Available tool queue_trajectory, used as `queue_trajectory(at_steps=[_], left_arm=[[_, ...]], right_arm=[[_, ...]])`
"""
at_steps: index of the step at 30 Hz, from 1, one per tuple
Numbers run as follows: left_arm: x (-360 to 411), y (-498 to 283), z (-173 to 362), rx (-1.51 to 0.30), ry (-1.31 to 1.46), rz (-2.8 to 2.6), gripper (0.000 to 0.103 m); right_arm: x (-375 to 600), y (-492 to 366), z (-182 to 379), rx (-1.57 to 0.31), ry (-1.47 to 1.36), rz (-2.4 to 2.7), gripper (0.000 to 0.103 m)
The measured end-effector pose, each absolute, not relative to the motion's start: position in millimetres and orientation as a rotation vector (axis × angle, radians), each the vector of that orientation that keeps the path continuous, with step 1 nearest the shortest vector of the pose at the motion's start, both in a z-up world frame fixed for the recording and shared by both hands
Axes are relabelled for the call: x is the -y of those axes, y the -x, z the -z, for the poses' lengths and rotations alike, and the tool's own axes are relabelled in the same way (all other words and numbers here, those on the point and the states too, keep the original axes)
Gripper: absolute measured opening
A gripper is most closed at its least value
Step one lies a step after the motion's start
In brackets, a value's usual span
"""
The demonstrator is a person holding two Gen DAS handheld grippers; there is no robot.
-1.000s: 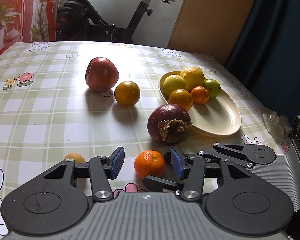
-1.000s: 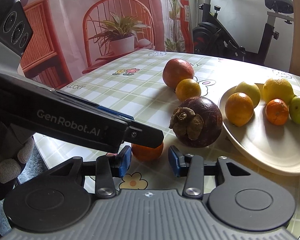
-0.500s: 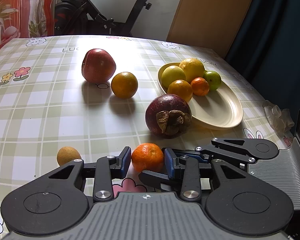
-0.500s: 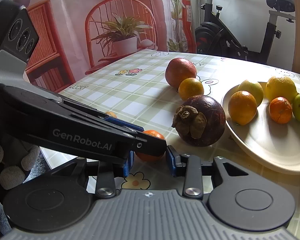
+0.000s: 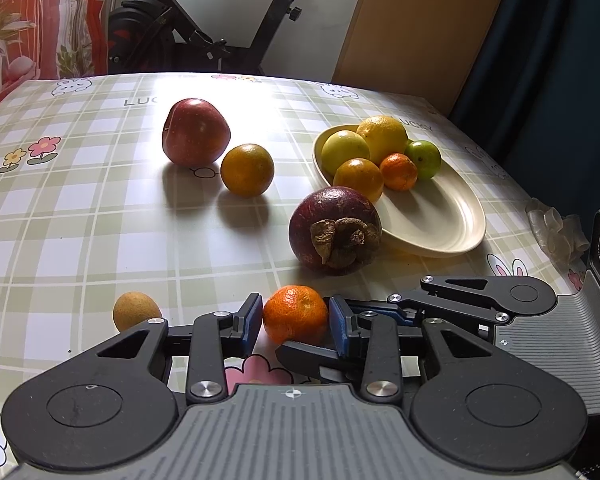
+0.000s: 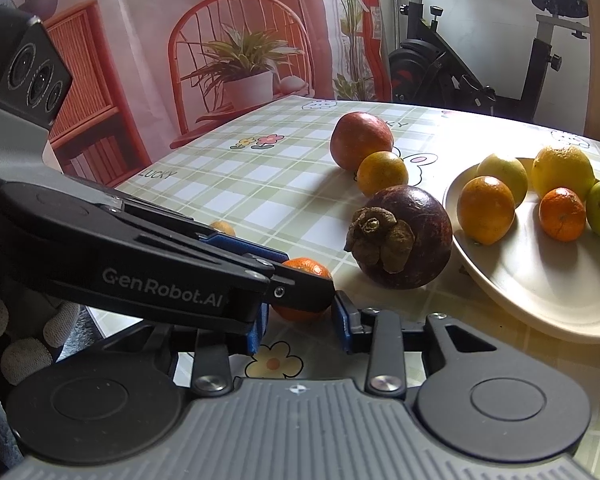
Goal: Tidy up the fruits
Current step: 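Close the left gripper around the second tangerine and lift it, then carry the second tangerine onto the plate and open the left gripper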
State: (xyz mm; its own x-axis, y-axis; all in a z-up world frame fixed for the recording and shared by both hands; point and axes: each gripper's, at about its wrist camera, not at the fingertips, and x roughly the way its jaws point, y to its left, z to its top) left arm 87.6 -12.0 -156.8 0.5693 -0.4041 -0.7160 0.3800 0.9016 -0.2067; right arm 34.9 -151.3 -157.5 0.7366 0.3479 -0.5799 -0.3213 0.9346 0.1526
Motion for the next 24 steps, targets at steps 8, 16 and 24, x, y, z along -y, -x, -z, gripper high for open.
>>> queue_trajectory(at_steps=[8,16,24], left_arm=[[12.7,-84.7,155.7,-0.842,0.016,0.464,0.039],[12.8,-81.4,157.5,-0.834,-0.001,0.465,0.039],[13.1,-81.9,158.9,-0.829,0.001,0.467,0.039]], right_arm=[[151.1,-32.4,155.7,-0.643,-0.041,-0.365,0.037],[149.9,-32.1,157.7,-0.647,-0.035,-0.365,0.037],[148.7,-32.5,159.0,-0.643,-0.032,-0.366,0.038]])
